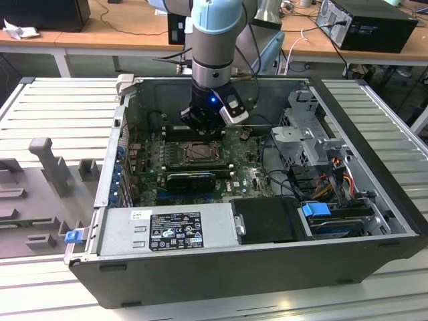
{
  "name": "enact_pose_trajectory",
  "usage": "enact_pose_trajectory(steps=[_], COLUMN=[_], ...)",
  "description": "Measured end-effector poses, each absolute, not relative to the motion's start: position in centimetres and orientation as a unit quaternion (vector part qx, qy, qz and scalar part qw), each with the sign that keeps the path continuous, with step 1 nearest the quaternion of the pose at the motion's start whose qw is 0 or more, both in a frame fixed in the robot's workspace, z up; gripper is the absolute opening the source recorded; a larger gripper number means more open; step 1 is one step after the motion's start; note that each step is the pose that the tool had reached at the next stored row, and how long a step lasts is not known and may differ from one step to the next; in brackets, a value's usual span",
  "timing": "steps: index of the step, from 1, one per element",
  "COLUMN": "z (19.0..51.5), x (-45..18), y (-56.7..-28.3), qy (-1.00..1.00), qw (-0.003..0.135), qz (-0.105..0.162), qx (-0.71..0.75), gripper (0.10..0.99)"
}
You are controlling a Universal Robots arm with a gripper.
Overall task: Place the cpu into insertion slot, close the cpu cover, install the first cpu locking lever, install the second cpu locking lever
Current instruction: 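Install the first cpu locking lever, then install the second cpu locking lever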
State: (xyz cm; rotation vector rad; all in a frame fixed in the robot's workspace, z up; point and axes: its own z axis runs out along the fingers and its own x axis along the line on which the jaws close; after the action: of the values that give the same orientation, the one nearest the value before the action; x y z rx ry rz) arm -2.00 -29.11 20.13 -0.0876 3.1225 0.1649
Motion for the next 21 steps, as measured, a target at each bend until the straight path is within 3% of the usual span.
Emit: enact_pose_trajectory(steps=[6, 21], z=[21.7, 21.7], x=[-2.0, -2.0], y=[-29.1, -29.9], qy=[0.998, 0.998], qw=[0.007, 0.007], qz=[0.053, 0.053], qx=[-0.028, -0.028], gripper=[0.106, 0.106])
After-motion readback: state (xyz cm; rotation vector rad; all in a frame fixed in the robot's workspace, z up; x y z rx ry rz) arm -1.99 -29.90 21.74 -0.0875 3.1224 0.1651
